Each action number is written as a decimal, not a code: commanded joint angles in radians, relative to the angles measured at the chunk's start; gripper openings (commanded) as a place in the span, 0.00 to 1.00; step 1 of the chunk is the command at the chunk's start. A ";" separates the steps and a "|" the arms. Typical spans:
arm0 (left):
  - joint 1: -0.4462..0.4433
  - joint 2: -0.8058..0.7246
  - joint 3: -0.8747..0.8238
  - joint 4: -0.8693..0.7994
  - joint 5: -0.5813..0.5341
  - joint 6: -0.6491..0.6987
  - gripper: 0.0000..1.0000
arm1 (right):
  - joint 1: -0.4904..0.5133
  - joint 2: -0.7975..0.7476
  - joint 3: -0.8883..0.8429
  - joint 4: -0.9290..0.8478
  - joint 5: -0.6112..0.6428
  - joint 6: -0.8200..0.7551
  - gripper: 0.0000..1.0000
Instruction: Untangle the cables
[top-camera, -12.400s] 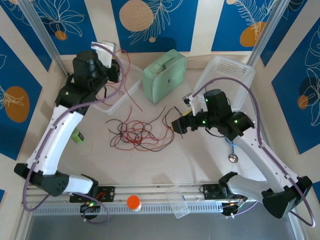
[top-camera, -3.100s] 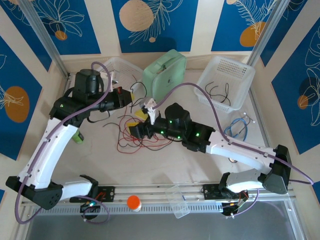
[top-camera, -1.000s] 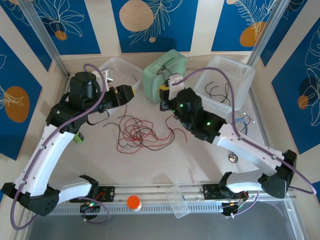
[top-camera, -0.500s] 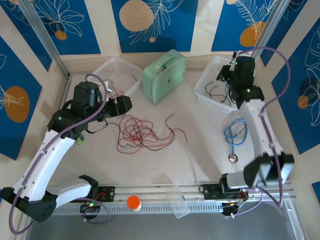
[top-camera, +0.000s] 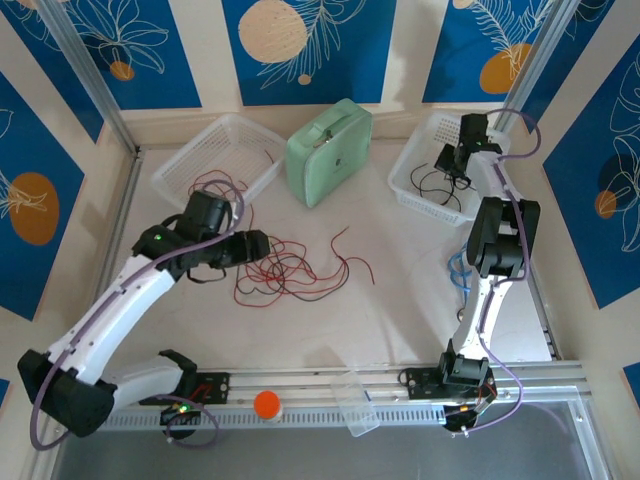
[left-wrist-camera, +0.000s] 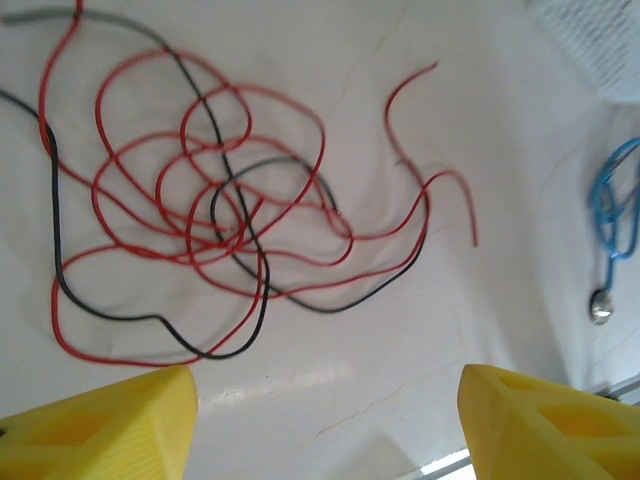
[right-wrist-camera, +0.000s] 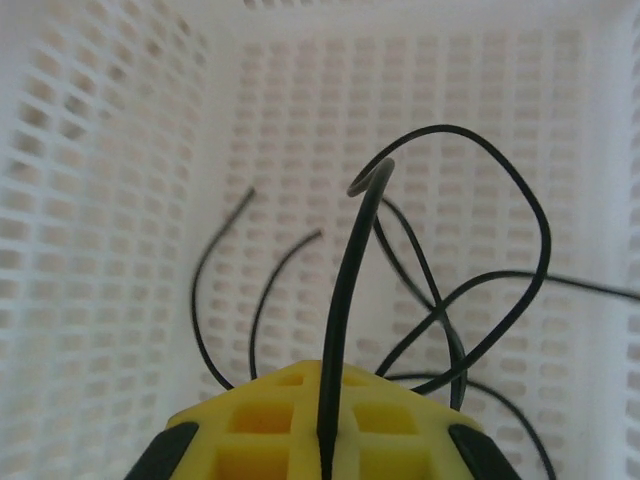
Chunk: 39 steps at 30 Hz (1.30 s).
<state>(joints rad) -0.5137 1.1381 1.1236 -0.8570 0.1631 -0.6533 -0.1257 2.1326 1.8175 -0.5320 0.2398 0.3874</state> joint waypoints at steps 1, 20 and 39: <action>-0.042 0.046 -0.044 -0.027 -0.008 -0.024 0.68 | 0.001 -0.026 0.009 -0.016 -0.034 0.036 0.19; -0.181 0.379 -0.038 0.132 -0.135 -0.033 0.61 | 0.285 -0.492 -0.435 -0.045 0.112 0.031 0.66; -0.246 0.681 0.175 0.099 -0.295 0.065 0.43 | 0.642 -0.705 -0.773 -0.072 0.137 0.230 0.55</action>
<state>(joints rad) -0.7578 1.8046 1.2610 -0.7349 -0.0483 -0.5926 0.5159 1.4712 1.0668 -0.5892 0.3462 0.5919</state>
